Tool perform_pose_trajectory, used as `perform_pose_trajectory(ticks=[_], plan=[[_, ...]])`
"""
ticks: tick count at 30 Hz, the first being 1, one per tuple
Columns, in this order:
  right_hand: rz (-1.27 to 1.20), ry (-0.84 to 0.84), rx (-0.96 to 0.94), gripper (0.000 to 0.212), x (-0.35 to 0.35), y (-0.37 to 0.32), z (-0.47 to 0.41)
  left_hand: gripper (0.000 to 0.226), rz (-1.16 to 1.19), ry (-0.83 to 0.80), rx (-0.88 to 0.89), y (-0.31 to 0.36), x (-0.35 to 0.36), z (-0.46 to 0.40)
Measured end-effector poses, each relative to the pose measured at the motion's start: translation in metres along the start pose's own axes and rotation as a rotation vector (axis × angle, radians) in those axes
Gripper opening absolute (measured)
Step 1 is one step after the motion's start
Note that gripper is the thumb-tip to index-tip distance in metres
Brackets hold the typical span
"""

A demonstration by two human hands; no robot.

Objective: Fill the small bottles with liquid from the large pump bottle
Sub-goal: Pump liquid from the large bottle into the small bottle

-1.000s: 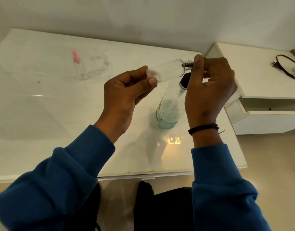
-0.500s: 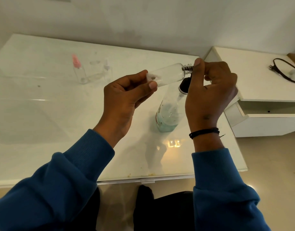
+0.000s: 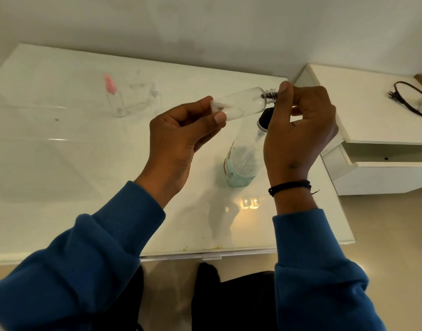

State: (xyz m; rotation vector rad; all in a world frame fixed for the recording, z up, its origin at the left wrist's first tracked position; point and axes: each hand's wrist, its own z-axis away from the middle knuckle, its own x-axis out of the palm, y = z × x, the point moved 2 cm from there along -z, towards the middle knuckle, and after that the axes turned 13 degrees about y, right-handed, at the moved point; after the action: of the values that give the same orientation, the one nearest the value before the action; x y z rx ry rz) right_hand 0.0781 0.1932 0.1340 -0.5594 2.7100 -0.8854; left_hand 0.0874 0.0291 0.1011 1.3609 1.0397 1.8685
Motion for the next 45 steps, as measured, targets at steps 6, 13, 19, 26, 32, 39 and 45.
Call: perform_pose_trajectory(ticks=[6, 13, 19, 26, 32, 39, 45], plan=[[0.029, 0.006, -0.028, 0.025, -0.003, -0.001, -0.005, 0.044, 0.027, 0.006, -0.017, 0.000, 0.001, 0.000], [-0.001, -0.009, -0.011, 0.021, -0.004, 0.001, 0.003, 0.035, 0.000, 0.024, -0.019, -0.002, -0.001, 0.000], [0.012, 0.023, -0.044, 0.025, 0.000, 0.000, 0.000, 0.034, -0.001, 0.013, -0.024, 0.000, -0.001, -0.002], [0.013, 0.029, -0.045, 0.025, -0.003, -0.001, -0.002, 0.040, 0.010, 0.003, -0.029, 0.000, 0.000, 0.000], [0.015, 0.015, -0.015, 0.026, 0.000, 0.001, 0.003, 0.035, -0.011, 0.010, -0.015, -0.001, -0.001, -0.001], [-0.004, 0.042, -0.044, 0.027, 0.000, -0.001, 0.001, 0.034, -0.009, 0.008, -0.020, 0.000, -0.002, -0.002], [0.000, 0.029, -0.018, 0.026, -0.002, 0.001, 0.001, 0.035, -0.009, 0.006, -0.023, -0.001, -0.001, 0.000]])
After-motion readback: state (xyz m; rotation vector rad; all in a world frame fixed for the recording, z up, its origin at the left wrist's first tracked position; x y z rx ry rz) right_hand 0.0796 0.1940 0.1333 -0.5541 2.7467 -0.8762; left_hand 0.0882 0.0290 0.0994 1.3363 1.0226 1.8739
